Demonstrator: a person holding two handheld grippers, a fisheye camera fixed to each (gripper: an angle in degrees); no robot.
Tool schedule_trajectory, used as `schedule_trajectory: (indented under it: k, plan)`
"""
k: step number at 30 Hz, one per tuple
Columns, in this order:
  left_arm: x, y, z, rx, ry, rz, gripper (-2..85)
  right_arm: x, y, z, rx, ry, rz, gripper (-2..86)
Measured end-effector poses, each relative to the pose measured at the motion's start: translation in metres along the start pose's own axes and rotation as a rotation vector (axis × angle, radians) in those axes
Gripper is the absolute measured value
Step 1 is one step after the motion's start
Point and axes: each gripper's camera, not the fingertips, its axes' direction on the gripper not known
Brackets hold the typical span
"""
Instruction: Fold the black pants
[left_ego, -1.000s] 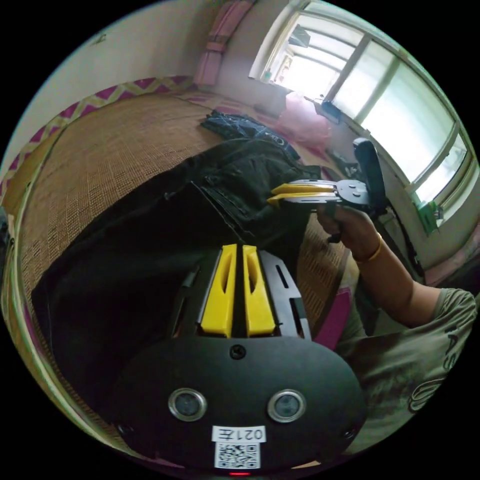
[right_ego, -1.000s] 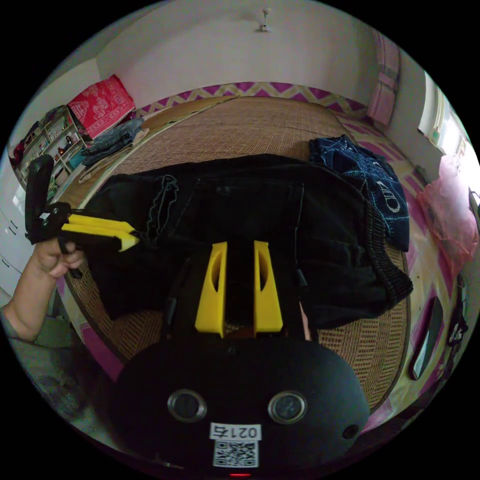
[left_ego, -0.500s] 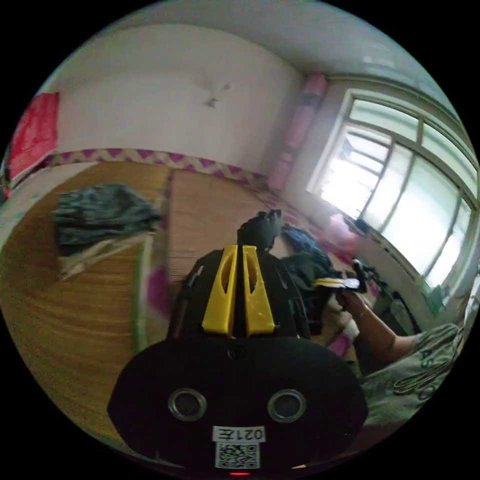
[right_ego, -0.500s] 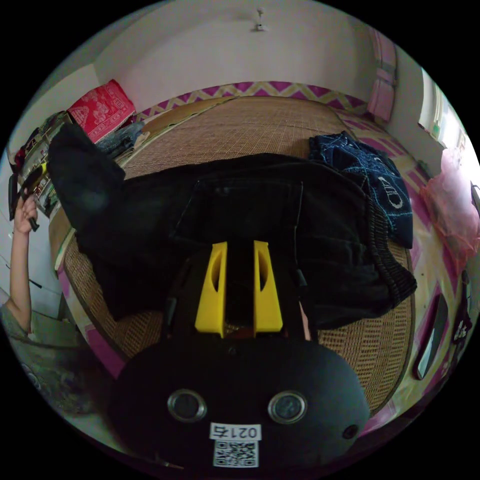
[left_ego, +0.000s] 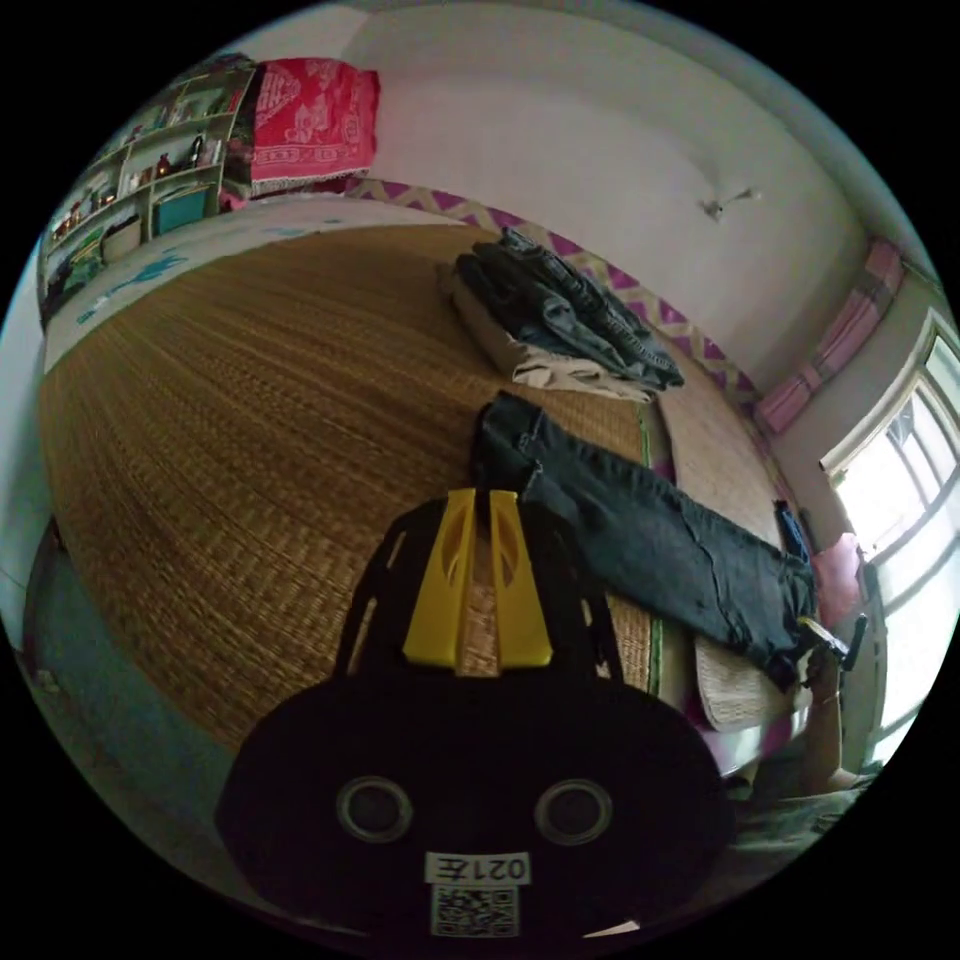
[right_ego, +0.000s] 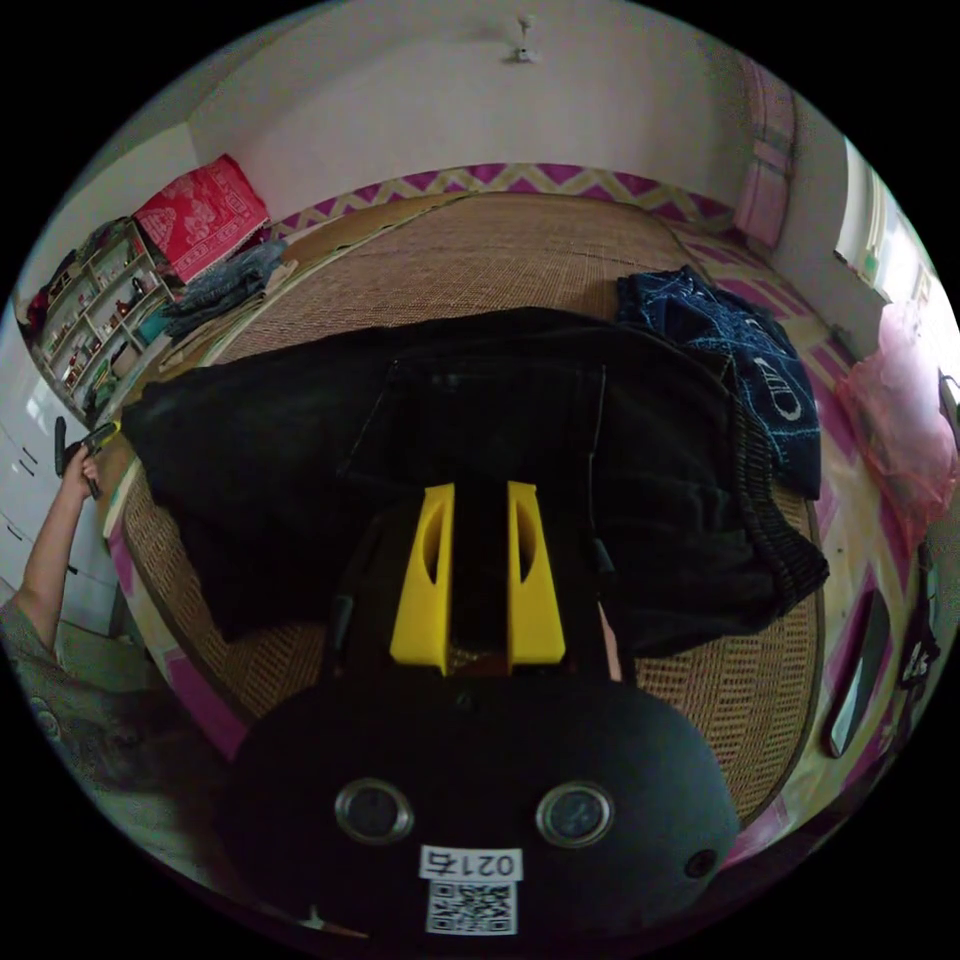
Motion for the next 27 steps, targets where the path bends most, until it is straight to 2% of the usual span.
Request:
schedule_trajectory:
  k: [2, 3, 5, 8, 13, 15, 18, 22, 27]
  plan:
    - [-0.007, -0.002, -0.026, 0.126, -0.045, -0.012, 0.3, 0.001, -0.002, -0.008, 0.018, -0.008, -0.012, 7.7]
    - [-0.003, -0.004, -0.038, 0.179, -0.020, 0.056, 1.6, 0.002, -0.004, -0.018, 0.060, -0.032, -0.047, 7.4]
    - [0.013, -0.008, -0.043, 0.177, 0.042, 0.194, 4.8, 0.006, -0.012, -0.034, 0.130, -0.037, -0.101, 7.7]
    - [0.056, -0.014, -0.034, 0.133, 0.077, 0.444, 9.9, 0.008, -0.038, -0.041, 0.179, 0.009, -0.255, 9.7]
    - [0.118, -0.022, 0.002, 0.026, 0.116, 0.776, 11.4, 0.012, -0.092, -0.020, 0.090, 0.158, -0.499, 10.4]
    - [0.138, -0.029, 0.025, -0.095, 0.161, 0.871, 12.3, 0.021, -0.118, -0.007, 0.000, 0.147, -0.561, 11.0]
    - [0.158, -0.027, 0.048, -0.182, 0.108, 1.005, 12.9, 0.033, -0.141, 0.007, -0.147, 0.052, -0.614, 8.6]
    - [0.164, -0.022, 0.064, -0.271, 0.106, 1.094, 13.2, 0.033, -0.152, 0.002, -0.234, -0.006, -0.686, 0.6]
    - [0.155, -0.020, 0.069, -0.299, 0.120, 1.118, 13.1, 0.045, -0.138, -0.043, -0.082, -0.095, -0.687, -0.7]
